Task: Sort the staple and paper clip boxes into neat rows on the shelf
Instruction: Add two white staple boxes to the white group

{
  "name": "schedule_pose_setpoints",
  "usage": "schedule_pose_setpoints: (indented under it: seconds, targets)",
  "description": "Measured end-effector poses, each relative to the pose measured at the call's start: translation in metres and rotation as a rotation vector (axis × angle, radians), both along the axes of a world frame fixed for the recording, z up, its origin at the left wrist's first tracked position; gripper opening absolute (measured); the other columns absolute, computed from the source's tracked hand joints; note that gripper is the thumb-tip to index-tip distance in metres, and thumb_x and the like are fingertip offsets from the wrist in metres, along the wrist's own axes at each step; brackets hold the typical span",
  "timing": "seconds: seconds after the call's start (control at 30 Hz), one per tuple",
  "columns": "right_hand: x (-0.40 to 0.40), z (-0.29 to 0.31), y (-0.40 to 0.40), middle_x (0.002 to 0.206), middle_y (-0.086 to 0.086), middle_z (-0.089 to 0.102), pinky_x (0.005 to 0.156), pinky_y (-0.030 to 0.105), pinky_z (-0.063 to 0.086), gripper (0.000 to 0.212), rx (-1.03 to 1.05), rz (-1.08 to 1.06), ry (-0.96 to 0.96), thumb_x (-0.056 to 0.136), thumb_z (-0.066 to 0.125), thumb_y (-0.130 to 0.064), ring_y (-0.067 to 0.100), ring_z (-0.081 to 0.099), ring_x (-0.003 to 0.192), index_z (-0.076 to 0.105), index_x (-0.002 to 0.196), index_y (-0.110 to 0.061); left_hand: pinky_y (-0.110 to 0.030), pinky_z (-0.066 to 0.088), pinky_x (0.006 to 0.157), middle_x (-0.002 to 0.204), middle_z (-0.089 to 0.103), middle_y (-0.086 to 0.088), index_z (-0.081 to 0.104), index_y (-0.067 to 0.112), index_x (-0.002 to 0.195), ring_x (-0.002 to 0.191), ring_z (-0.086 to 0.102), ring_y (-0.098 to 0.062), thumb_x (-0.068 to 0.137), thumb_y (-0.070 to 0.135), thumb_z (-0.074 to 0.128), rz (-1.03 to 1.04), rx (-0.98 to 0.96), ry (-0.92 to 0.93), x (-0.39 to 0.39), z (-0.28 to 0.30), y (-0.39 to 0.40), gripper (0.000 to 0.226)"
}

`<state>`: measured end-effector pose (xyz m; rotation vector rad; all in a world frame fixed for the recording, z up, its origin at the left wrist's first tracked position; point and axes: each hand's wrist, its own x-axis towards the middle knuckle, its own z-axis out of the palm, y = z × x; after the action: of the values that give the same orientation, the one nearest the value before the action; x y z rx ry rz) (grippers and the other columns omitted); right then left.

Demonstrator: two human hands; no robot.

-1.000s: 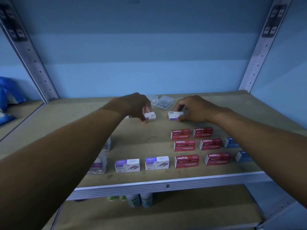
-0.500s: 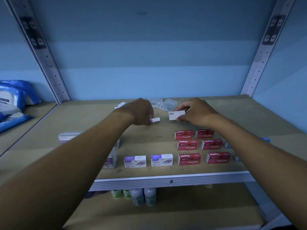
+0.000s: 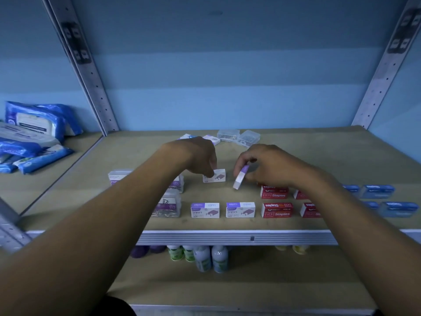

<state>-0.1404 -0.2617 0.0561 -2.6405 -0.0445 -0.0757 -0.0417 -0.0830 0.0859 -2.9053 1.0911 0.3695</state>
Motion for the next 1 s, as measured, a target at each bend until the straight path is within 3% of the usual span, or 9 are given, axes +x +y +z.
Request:
schedule_pose_setpoints:
  seconds: [0.1, 0.17, 0.27, 0.43, 0.5, 0.57, 0.67, 0.77, 1.0]
  targets:
    - [0.002, -0.001, 0.006, 0.107, -0.019, 0.059, 0.101, 0.045, 0.043, 0.025, -0.120, 0.047, 0.075, 0.081, 0.070, -0.025, 0.011, 0.055, 0.110, 0.073, 0.082, -0.050, -0.033, 0.049, 0.099, 0.116, 0.069, 0.011, 0.071, 0.031, 0.108, 0.110, 0.061, -0.013, 0.084, 0.031, 0.067, 0.022, 0.005, 0.004, -0.004, 0.001, 0.007, 0.024]
    - [0.003, 0.000, 0.010, 0.118, -0.017, 0.051, 0.105, 0.046, 0.034, 0.026, -0.178, 0.051, 0.101, 0.085, 0.067, -0.026, 0.014, 0.048, 0.120, 0.072, 0.084, -0.052, -0.032, 0.049, 0.099, 0.115, 0.069, 0.011, 0.071, 0.030, 0.110, 0.109, 0.060, -0.013, 0.085, 0.031, 0.066, 0.027, -0.003, 0.005, -0.006, 0.000, 0.011, 0.025]
    - [0.005, 0.001, 0.014, 0.123, -0.016, 0.049, 0.106, 0.047, 0.033, 0.034, -0.193, 0.077, 0.113, 0.086, 0.061, -0.021, 0.016, 0.045, 0.123, 0.072, 0.087, -0.054, -0.031, 0.050, 0.097, 0.114, 0.070, 0.012, 0.073, 0.029, 0.110, 0.109, 0.061, -0.012, 0.086, 0.029, 0.064, 0.032, -0.032, 0.008, -0.009, -0.001, 0.015, 0.025]
    - [0.004, 0.010, 0.010, 0.112, -0.015, 0.058, 0.104, 0.046, 0.041, 0.038, -0.087, 0.009, 0.053, 0.084, 0.057, -0.020, 0.012, 0.054, 0.112, 0.068, 0.093, -0.055, -0.030, 0.047, 0.101, 0.122, 0.065, 0.012, 0.072, 0.029, 0.112, 0.117, 0.055, -0.012, 0.083, 0.030, 0.070, 0.067, -0.154, -0.028, -0.011, 0.001, 0.026, 0.029]
    - [0.004, 0.013, 0.006, 0.098, -0.017, 0.064, 0.103, 0.043, 0.039, 0.025, -0.086, -0.096, -0.032, 0.088, 0.060, -0.024, 0.006, 0.056, 0.100, 0.066, 0.098, -0.046, -0.030, 0.043, 0.103, 0.126, 0.061, 0.011, 0.072, 0.030, 0.112, 0.123, 0.049, -0.013, 0.083, 0.031, 0.070, 0.095, -0.258, -0.096, -0.015, 0.002, 0.031, 0.030]
    - [0.004, 0.012, 0.007, 0.088, -0.016, 0.067, 0.096, 0.039, 0.033, 0.010, -0.143, -0.179, -0.103, 0.088, 0.064, -0.042, 0.006, 0.054, 0.098, 0.064, 0.098, -0.039, -0.030, 0.042, 0.103, 0.125, 0.059, 0.010, 0.071, 0.030, 0.112, 0.125, 0.044, -0.014, 0.084, 0.030, 0.069, 0.101, -0.331, -0.163, -0.018, 0.000, 0.035, 0.028]
    - [0.003, 0.007, 0.019, 0.092, -0.015, 0.067, 0.094, 0.042, 0.028, 0.037, -0.286, -0.238, -0.124, 0.079, 0.066, -0.067, 0.011, 0.050, 0.104, 0.060, 0.100, -0.037, -0.031, 0.043, 0.100, 0.117, 0.062, 0.011, 0.071, 0.032, 0.108, 0.122, 0.046, -0.013, 0.083, 0.033, 0.071, 0.088, -0.361, -0.205, -0.020, -0.002, 0.037, 0.025]
    - [0.005, -0.001, 0.029, 0.093, -0.016, 0.069, 0.095, 0.045, 0.027, 0.055, -0.355, -0.220, -0.116, 0.071, 0.063, -0.079, 0.011, 0.053, 0.110, 0.056, 0.106, -0.038, -0.031, 0.043, 0.097, 0.112, 0.065, 0.013, 0.072, 0.032, 0.106, 0.120, 0.045, -0.014, 0.081, 0.041, 0.073, 0.088, -0.374, -0.218, -0.022, -0.008, 0.036, 0.027]
    - [0.005, -0.007, 0.029, 0.086, -0.018, 0.069, 0.084, 0.042, 0.023, 0.060, -0.402, -0.183, -0.141, 0.069, 0.064, -0.081, 0.013, 0.055, 0.109, 0.052, 0.111, -0.040, -0.030, 0.036, 0.093, 0.111, 0.065, 0.017, 0.071, 0.034, 0.103, 0.120, 0.046, -0.014, 0.078, 0.052, 0.072, 0.081, -0.269, -0.254, -0.024, -0.019, 0.033, 0.031]
